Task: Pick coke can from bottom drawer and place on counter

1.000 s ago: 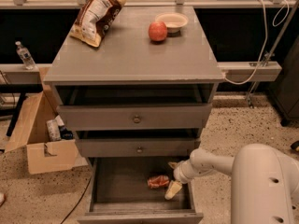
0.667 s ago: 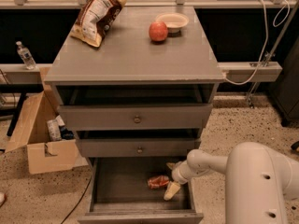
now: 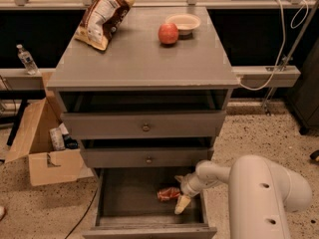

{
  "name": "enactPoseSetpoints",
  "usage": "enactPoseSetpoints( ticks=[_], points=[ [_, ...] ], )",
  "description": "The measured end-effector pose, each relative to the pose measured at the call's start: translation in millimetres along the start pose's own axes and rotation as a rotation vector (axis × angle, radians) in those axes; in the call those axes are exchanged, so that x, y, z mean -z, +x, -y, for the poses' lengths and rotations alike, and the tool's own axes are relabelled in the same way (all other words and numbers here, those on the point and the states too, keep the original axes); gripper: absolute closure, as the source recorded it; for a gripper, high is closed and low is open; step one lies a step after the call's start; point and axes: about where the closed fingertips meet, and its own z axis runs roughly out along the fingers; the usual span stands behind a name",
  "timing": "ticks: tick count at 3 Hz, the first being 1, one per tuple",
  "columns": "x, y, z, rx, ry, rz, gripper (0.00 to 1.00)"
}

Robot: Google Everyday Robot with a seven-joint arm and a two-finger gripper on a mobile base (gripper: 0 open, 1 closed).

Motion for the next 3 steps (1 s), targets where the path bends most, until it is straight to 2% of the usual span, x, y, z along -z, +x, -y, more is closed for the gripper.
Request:
enactPoseSetpoints(
  ticks=[2, 3],
  points=[
    [-38.8, 14.7, 4.6, 0.03, -0.049, -0.035, 0.0],
    [-54.8, 18.9, -0.6, 0.03, -0.058, -0.05, 0.26]
  ],
)
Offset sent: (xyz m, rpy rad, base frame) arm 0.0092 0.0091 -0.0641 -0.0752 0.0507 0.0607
